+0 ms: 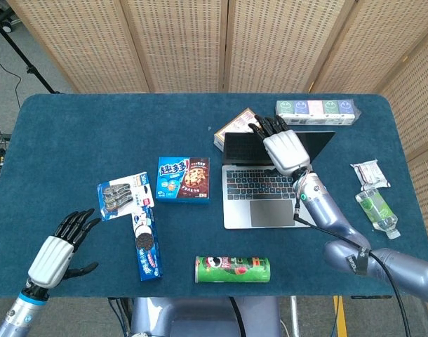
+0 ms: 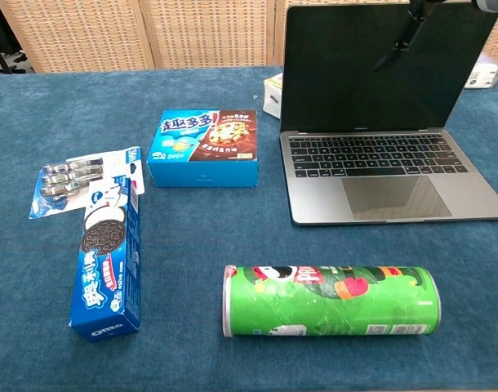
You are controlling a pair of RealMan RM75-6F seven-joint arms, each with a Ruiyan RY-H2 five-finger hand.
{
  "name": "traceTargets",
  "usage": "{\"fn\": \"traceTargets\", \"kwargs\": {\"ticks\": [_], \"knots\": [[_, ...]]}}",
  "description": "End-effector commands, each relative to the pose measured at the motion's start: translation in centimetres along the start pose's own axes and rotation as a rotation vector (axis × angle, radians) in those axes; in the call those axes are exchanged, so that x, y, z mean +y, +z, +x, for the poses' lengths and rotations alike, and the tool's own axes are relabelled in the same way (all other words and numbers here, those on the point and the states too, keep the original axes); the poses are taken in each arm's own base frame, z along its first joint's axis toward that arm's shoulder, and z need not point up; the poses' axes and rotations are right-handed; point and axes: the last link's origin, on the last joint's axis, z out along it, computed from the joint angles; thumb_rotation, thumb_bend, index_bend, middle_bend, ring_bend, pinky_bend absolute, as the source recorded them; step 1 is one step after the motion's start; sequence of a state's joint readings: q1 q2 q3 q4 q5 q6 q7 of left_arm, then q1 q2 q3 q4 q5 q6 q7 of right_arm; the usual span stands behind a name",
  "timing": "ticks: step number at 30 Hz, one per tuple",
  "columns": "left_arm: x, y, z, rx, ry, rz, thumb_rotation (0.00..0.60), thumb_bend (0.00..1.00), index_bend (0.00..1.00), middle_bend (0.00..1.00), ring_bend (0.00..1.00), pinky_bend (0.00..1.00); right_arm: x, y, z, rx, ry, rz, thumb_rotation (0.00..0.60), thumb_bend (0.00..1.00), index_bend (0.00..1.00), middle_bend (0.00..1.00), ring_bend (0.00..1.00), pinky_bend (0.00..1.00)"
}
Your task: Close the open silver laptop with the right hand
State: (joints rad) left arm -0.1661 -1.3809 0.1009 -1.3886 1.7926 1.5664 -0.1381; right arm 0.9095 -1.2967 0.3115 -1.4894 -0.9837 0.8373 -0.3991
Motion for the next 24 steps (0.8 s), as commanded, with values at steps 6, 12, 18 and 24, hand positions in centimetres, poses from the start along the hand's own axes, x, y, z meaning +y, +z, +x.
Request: {"fn": "traceTargets", "kwargs": {"ticks": [6, 12, 18, 24], "knots": [[0.01, -0.01, -0.01, -0.003, -0.002, -0.001, 0.600, 0.00, 0.13, 0.00, 0.07, 0.09, 0.14, 0.33, -0.53, -0.010, 0.013, -0.008, 0.600, 0.00, 0.00, 0.00, 0.00, 0.00], [0.08, -0.06, 0.06, -0.002, -0.005, -0.005, 0.600, 0.00, 0.13, 0.00, 0.07, 0.09, 0.12, 0.40, -0.98, -0.007, 0.016, -0.010, 0.600, 0.00, 0.13, 0.11, 0.13, 0.00], [0.14, -0.07, -0.01, -0.010, -0.006, -0.008, 0.600, 0.00, 0.13, 0.00, 0.07, 0.09, 0.19, 0.24, -0.87, 0.004, 0.008, -0.011, 0.600, 0.00, 0.24, 0.24, 0.27, 0.08], [0.22, -0.09, -0.02, -0.012, -0.009, -0.011, 0.600, 0.00, 0.13, 0.00, 0.07, 0.09, 0.32, -0.01, -0.91, 0.000, 0.006, -0.018, 0.600, 0.00, 0.28, 0.28, 0.31, 0.12]]}}
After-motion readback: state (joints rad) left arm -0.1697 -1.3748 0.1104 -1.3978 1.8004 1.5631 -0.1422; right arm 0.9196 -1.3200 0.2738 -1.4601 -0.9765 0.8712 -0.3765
